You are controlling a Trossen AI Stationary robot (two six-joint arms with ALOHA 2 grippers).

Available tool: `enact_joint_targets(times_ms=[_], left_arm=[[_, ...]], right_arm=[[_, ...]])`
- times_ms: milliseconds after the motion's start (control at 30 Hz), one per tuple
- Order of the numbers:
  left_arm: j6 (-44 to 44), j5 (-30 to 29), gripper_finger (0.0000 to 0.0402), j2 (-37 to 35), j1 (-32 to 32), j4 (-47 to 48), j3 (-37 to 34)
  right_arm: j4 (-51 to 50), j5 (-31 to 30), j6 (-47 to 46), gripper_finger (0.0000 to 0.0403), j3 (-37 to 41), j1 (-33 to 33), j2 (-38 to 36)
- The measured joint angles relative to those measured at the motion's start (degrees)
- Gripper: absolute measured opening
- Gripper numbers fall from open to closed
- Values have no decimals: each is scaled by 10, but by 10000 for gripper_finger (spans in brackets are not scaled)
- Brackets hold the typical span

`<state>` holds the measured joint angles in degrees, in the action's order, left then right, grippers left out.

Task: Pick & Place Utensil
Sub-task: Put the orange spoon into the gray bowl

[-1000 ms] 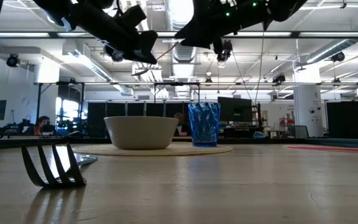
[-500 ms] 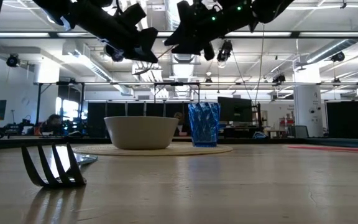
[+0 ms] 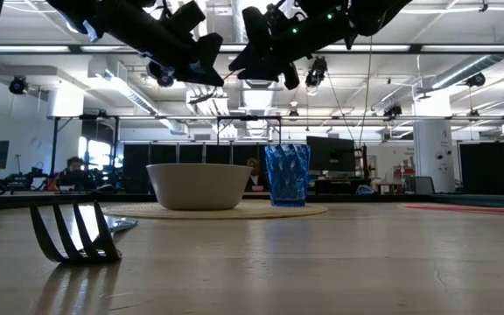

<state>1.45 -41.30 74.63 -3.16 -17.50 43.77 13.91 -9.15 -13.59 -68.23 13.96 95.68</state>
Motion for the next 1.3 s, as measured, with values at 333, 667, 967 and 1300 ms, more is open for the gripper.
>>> enact_joint_targets(times_ms=[333, 667, 967, 1300], left_arm=[[0, -2, 3, 0, 0, 0, 0], [2, 1, 5, 1, -1, 1, 0], [2, 3, 11, 1, -1, 2, 0], [0, 27, 64, 0, 0, 5, 0]], right_arm=[[2, 3, -27, 47, 0, -1, 0], [4, 9, -22, 10, 0, -2, -1], [1, 18, 6, 9, 0, -2, -1], [-18, 13, 20, 8, 3, 1, -1]])
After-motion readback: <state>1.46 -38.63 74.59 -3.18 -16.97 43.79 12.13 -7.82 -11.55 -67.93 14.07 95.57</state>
